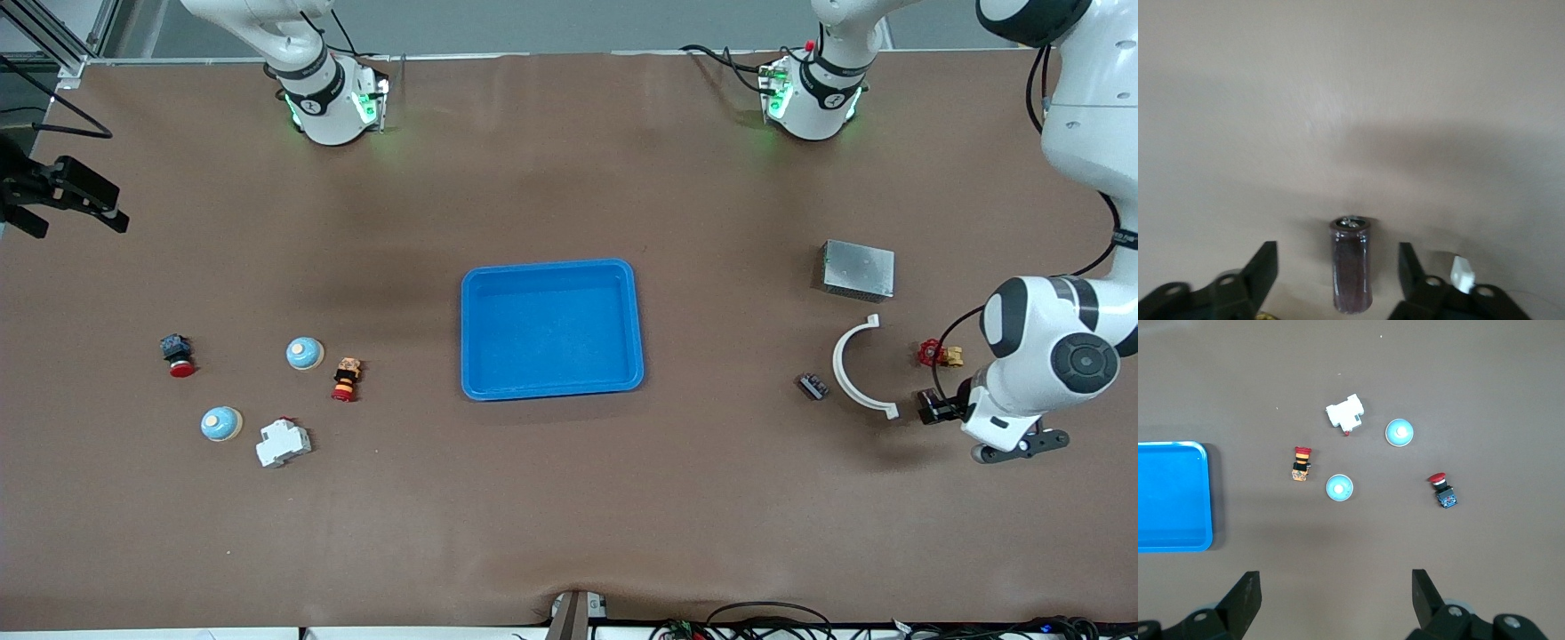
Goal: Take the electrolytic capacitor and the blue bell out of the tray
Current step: 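Lower the capacitor beside the arc and open the left gripper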
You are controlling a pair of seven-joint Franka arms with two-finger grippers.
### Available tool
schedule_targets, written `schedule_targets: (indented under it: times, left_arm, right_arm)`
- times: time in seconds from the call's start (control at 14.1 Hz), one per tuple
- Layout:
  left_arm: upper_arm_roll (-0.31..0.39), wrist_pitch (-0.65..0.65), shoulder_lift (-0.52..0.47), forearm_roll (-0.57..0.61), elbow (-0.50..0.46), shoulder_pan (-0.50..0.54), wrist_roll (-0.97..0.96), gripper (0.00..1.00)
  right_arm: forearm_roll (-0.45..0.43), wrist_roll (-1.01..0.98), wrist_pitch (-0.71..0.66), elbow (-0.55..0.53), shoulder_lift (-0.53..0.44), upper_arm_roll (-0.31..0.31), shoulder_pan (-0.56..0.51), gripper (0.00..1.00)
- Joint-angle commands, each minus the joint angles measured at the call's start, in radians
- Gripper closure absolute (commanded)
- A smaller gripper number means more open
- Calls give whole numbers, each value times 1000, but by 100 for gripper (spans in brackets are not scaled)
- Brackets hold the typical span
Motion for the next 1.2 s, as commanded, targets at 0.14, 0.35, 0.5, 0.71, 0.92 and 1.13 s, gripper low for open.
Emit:
schedule_targets:
  times: [0.14,0.35,0.5,0.71,0.92,1.13]
  left_arm:
    - [-52,-73,-156,10,-1,10,91,0]
    - [-53,-83,-199,6,48,22,135,0]
    - [-53,-118,-210,-16,105,24,137,0]
    - [-79,-183,-254,-94,159,24,140,0]
    - [-86,-220,-293,-181,162,24,143,0]
    - [-104,-258,-298,-214,223,13,140,0]
  right_arm:
    - [-9,17,10,-25,-25,29,-33,0]
    - [-11,17,10,-25,-25,27,-35,0]
    - [-12,17,4,-25,-23,27,-35,0]
    - [-25,16,-3,-24,-23,27,-32,0]
    - [-40,17,-4,-20,-23,27,-27,0]
    - [-40,22,-4,-20,-25,26,-26,0]
